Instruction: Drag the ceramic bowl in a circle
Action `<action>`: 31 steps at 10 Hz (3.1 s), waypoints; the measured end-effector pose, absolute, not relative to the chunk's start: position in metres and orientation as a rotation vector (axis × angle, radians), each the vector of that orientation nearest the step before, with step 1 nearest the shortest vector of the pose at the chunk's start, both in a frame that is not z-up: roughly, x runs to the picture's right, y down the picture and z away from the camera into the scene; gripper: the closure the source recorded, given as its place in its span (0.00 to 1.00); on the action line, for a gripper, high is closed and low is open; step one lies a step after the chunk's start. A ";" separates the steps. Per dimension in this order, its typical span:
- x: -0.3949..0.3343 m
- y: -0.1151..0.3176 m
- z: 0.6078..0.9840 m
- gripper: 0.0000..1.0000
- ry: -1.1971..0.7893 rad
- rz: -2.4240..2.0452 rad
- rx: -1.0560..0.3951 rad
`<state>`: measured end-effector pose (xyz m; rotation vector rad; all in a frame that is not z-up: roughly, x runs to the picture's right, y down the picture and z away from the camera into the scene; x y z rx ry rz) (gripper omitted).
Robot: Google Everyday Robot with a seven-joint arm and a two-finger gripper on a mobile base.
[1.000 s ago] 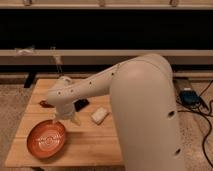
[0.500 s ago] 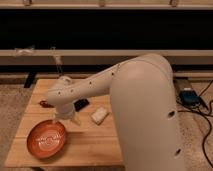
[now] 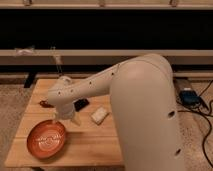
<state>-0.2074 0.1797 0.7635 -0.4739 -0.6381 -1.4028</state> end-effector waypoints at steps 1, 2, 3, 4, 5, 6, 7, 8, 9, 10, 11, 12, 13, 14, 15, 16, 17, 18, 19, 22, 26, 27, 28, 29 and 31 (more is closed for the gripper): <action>-0.207 0.180 0.764 0.20 -0.638 -1.403 -0.474; -0.207 0.180 0.764 0.20 -0.638 -1.403 -0.474; -0.207 0.180 0.764 0.20 -0.638 -1.403 -0.474; -0.207 0.180 0.764 0.20 -0.638 -1.403 -0.474; -0.207 0.180 0.764 0.20 -0.638 -1.403 -0.474; -0.207 0.180 0.764 0.20 -0.638 -1.403 -0.474; -0.207 0.180 0.764 0.20 -0.638 -1.403 -0.474; -0.207 0.180 0.764 0.20 -0.638 -1.403 -0.474; -0.207 0.180 0.764 0.20 -0.638 -1.403 -0.474; -0.207 0.180 0.764 0.20 -0.638 -1.403 -0.474; -0.207 0.180 0.764 0.20 -0.638 -1.403 -0.474; -0.207 0.180 0.764 0.20 -0.638 -1.403 -0.474; -0.207 0.179 0.765 0.20 -0.631 -1.403 -0.474; -0.209 0.179 0.771 0.20 -0.612 -1.424 -0.477; -0.212 0.185 0.779 0.20 -0.598 -1.444 -0.482; -0.214 0.193 0.789 0.20 -0.589 -1.454 -0.485; -0.215 0.205 0.804 0.20 -0.576 -1.465 -0.491; -0.216 0.213 0.812 0.20 -0.567 -1.474 -0.493; -0.218 0.223 0.819 0.20 -0.566 -1.482 -0.495; -0.214 0.234 0.821 0.46 -0.567 -1.495 -0.486; -0.216 0.229 0.797 0.84 -0.574 -1.515 -0.451; -0.216 0.225 0.789 0.95 -0.570 -1.519 -0.451; -0.214 0.223 0.785 0.99 -0.559 -1.522 -0.463; -0.210 0.221 0.782 1.00 -0.537 -1.523 -0.494; -0.178 0.223 0.779 1.00 -0.501 -1.501 -0.560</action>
